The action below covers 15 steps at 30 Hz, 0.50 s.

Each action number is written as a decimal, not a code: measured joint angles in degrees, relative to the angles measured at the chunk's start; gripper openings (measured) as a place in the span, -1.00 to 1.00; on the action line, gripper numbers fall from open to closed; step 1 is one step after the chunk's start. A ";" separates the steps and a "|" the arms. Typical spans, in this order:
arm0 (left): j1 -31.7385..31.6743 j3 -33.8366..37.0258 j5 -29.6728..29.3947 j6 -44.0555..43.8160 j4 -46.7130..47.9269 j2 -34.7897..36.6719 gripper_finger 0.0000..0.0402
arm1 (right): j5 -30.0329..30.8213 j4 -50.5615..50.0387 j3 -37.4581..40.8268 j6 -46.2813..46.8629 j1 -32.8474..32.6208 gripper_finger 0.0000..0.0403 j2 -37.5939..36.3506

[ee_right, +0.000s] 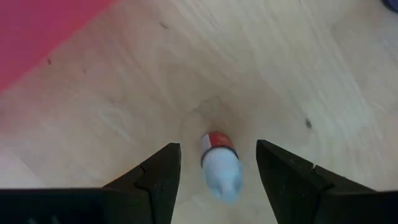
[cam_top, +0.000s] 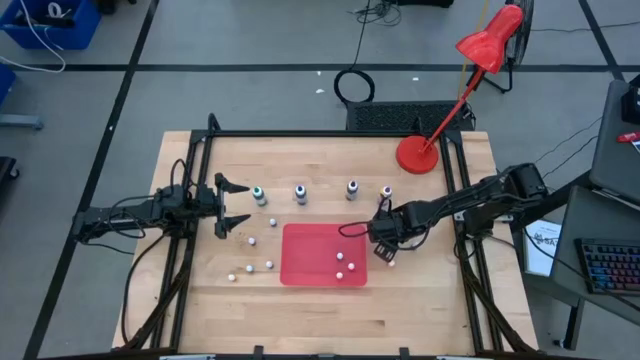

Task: Pick & Place food coloring
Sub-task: Put the small red food coloring bottle into the pink bin

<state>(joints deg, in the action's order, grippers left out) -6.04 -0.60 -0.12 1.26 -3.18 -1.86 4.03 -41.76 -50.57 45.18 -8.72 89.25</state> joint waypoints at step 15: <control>0.00 -0.02 0.02 0.00 -0.02 0.00 0.95 | -1.31 1.65 0.34 -4.88 0.45 -0.71 0.00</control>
<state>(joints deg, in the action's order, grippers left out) -6.04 -0.62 -0.10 1.26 -3.20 -1.87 2.73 -40.12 -50.24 40.30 -8.27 89.25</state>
